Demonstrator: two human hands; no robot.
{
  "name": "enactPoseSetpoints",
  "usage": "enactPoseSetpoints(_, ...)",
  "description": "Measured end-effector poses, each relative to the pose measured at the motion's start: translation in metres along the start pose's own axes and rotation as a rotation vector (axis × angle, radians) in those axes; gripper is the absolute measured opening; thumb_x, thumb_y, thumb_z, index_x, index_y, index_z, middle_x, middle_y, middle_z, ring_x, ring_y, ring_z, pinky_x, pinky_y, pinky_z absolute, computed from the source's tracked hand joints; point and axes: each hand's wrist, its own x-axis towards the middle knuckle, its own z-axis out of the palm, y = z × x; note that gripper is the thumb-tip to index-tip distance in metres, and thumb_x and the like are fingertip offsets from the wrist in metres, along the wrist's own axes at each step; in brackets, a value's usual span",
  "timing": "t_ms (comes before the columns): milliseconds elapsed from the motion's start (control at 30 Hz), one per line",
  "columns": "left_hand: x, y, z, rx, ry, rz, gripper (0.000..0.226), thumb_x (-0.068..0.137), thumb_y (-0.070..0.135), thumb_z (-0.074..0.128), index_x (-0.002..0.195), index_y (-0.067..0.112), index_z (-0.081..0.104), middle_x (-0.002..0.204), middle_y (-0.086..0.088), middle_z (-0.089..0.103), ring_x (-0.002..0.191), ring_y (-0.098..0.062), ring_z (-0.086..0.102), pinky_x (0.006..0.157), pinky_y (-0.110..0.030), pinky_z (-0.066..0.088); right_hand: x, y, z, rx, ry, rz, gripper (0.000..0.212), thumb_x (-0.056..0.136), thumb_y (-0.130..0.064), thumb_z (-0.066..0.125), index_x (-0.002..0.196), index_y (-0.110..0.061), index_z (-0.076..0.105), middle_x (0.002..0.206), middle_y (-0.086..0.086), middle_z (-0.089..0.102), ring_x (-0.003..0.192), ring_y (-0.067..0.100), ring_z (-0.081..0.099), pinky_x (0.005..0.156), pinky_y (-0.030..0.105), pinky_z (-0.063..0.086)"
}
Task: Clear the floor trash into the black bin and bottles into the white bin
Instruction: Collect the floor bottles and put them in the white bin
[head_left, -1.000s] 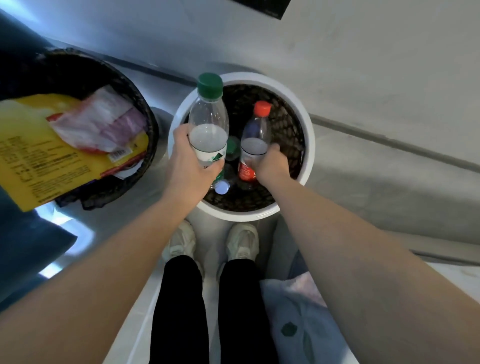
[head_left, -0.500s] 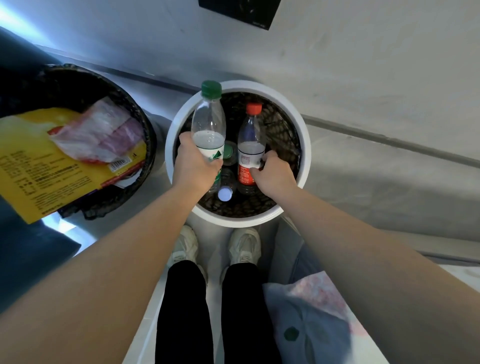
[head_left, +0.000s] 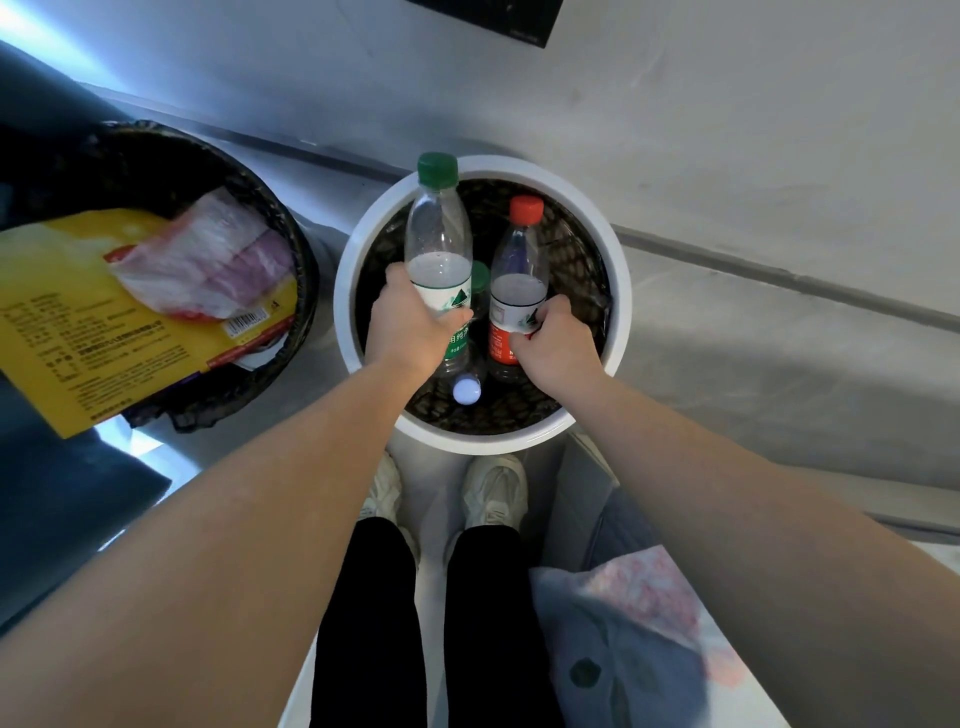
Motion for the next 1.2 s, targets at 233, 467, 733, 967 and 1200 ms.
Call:
enactPoseSetpoints(233, -0.003, -0.014, 0.003, -0.077, 0.010, -0.097, 0.065, 0.077, 0.022, 0.079, 0.127, 0.014, 0.039, 0.122, -0.004, 0.058, 0.111, -0.019, 0.056, 0.086, -0.024, 0.041, 0.007, 0.005, 0.001, -0.006, 0.018, 0.020, 0.042, 0.091, -0.021, 0.058, 0.127, -0.008, 0.041, 0.110, 0.015, 0.063, 0.095, 0.029, 0.061, 0.071, 0.031, 0.043)
enactPoseSetpoints(467, 0.006, -0.014, 0.005, -0.003, 0.014, -0.151, 0.071, 0.071, 0.026, 0.083, 0.125, 0.014, 0.041, 0.124, -0.005, 0.060, 0.115, -0.023, 0.056, 0.089, -0.027, 0.043, 0.012, 0.008, 0.003, -0.025, 0.036, 0.022, 0.042, 0.090, -0.022, 0.058, 0.125, -0.008, 0.040, 0.110, 0.015, 0.063, 0.097, 0.030, 0.061, 0.076, 0.034, 0.048)
enactPoseSetpoints(733, 0.004, -0.007, 0.002, -0.025, 0.125, -0.168, 0.067, 0.069, 0.029, 0.084, 0.121, 0.018, 0.044, 0.115, -0.002, 0.062, 0.107, -0.023, 0.060, 0.090, -0.035, 0.050, 0.022, 0.003, 0.012, -0.106, 0.117, -0.024, 0.050, 0.084, -0.024, 0.068, 0.123, -0.007, 0.041, 0.110, 0.019, 0.060, 0.097, 0.036, 0.060, 0.068, 0.035, 0.044)
enactPoseSetpoints(967, 0.000, -0.007, 0.008, -0.055, 0.099, -0.187, 0.074, 0.073, 0.027, 0.082, 0.131, 0.017, 0.037, 0.124, -0.004, 0.058, 0.113, -0.023, 0.056, 0.082, -0.026, 0.041, 0.023, 0.003, 0.020, -0.209, 0.142, 0.032, 0.049, 0.086, -0.015, 0.068, 0.125, -0.004, 0.041, 0.121, 0.020, 0.056, 0.108, 0.037, 0.058, 0.077, 0.038, 0.046)
enactPoseSetpoints(1200, -0.065, 0.017, -0.045, 0.151, -0.073, 0.010, 0.093, 0.074, 0.029, 0.080, 0.145, 0.014, 0.022, 0.142, -0.008, 0.041, 0.129, -0.026, 0.042, 0.097, -0.037, 0.039, -0.049, -0.025, -0.014, -0.285, 0.091, -0.064, 0.077, 0.082, -0.029, 0.073, 0.143, -0.011, 0.028, 0.138, 0.014, 0.040, 0.126, 0.035, 0.045, 0.096, 0.042, 0.042)
